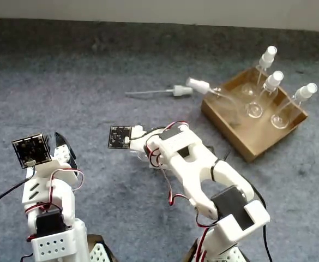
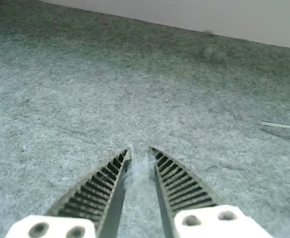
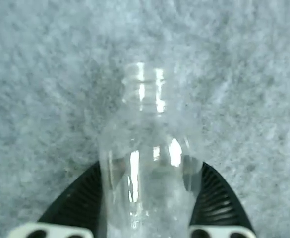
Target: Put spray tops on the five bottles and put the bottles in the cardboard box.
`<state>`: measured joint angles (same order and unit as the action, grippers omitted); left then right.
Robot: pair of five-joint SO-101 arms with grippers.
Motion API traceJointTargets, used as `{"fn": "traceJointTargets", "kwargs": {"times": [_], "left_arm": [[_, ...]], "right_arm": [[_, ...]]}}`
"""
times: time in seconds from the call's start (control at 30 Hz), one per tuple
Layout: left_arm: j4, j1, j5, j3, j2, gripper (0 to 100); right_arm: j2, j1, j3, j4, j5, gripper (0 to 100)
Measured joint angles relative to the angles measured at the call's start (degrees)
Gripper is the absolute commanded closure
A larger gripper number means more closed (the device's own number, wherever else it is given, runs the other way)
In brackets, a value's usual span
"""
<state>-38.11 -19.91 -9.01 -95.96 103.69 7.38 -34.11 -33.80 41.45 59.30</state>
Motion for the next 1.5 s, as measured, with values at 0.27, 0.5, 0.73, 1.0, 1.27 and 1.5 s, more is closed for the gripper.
{"fn": "traceJointTargets", "kwargs": {"times": [0.27,0.5,0.73,1.0,1.27,1.5], "left_arm": [[0.0,0.0,0.0,0.0,0.0,99],[0.0,0.0,0.0,0.0,0.0,99],[0.0,0.0,0.0,0.0,0.0,99],[0.0,0.0,0.0,0.0,0.0,99],[0.0,0.0,0.0,0.0,0.0,99],[0.0,0.0,0.0,0.0,0.0,99]], "right_arm": [[-8.5,-0.3,-4.7,6.2,-4.1,90.1],[-12.0,-0.4,-9.4,11.3,-5.6,90.1],[-14.3,-0.3,-16.4,11.3,-5.6,90.1],[-14.6,-0.2,-19.2,11.3,-5.7,90.1],[-15.2,-0.2,-19.2,20.0,-6.5,90.3],[-14.9,0.3,-17.0,21.8,-12.0,90.3]]}}
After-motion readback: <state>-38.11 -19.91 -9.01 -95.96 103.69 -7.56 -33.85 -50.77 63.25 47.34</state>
